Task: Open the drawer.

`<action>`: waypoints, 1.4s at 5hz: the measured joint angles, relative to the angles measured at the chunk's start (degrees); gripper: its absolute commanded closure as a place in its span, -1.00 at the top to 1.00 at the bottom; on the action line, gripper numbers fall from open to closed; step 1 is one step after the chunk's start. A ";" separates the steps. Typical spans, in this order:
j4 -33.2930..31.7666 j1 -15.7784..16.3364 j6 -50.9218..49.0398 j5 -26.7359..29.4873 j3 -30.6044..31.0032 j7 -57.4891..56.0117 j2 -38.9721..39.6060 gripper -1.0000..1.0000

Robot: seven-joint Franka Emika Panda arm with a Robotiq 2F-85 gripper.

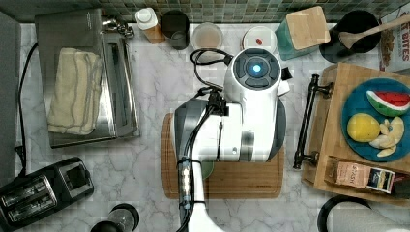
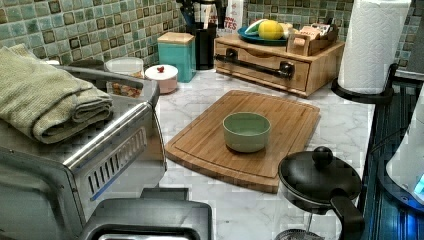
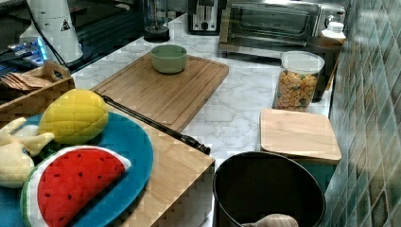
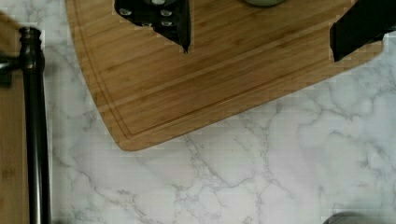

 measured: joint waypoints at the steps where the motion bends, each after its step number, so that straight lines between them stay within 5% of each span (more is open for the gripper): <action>1: 0.22 -0.27 -0.07 -1.08 -1.32 -8.38 1.43 1.00; 7: -2.57 -7.87 18.03 -10.01 -5.60 -11.29 7.52 1.00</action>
